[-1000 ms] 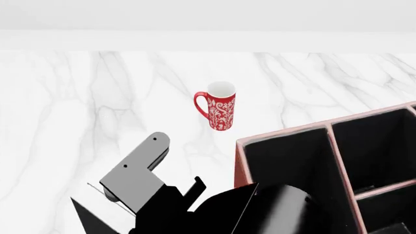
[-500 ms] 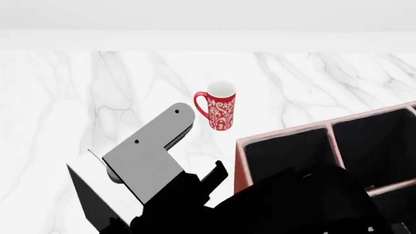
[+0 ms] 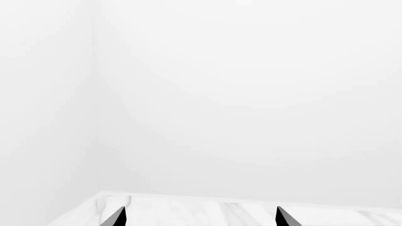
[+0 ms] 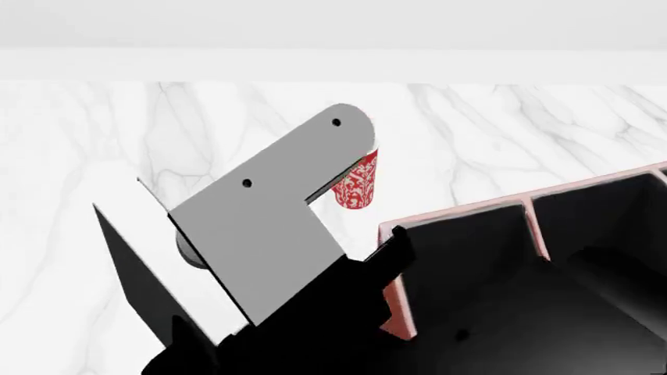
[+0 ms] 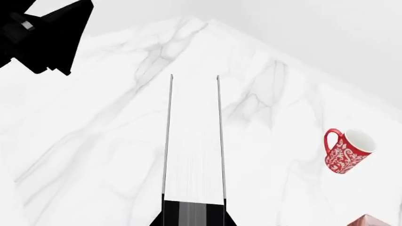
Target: Pick up the book and place it in the left compartment of the caddy.
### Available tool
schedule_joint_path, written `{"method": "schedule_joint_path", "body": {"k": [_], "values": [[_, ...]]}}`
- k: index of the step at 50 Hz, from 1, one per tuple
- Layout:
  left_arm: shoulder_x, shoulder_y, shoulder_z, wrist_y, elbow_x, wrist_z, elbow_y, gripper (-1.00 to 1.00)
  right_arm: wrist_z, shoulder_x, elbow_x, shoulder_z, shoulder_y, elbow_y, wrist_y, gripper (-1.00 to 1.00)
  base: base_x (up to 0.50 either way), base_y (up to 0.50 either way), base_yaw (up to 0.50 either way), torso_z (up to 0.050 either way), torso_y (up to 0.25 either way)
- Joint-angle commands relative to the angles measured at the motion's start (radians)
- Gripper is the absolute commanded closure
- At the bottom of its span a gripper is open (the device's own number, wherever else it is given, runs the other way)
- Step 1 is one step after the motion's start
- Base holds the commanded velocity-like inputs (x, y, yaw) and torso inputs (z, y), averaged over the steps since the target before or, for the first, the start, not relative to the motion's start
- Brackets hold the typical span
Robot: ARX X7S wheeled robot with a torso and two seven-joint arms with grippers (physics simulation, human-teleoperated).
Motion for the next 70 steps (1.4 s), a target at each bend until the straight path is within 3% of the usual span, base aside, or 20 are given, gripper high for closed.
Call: {"method": "schedule_joint_path", "body": {"k": [1,26,70], "values": [[-0.002,0.002,0.008,0.005,0.006,-0.002,-0.003,-1.00,0.114,0.074,0.116,0.015,0.084,-0.077,-0.091,1.00,0.00,0.00,0.00,0.000,0.000],[-0.006,0.006,0.025,0.014,0.018,-0.008,-0.007,-1.00,0.181,0.285,0.235,0.062,0.153,-0.136,-0.147,1.00,0.00,0.00,0.00,0.000,0.001],[-0.014,0.017,0.036,0.025,0.022,-0.017,-0.004,-1.00,0.134,0.522,0.237,0.143,0.143,-0.104,-0.126,1.00,0.00,0.00,0.00,0.000,0.001]]}}
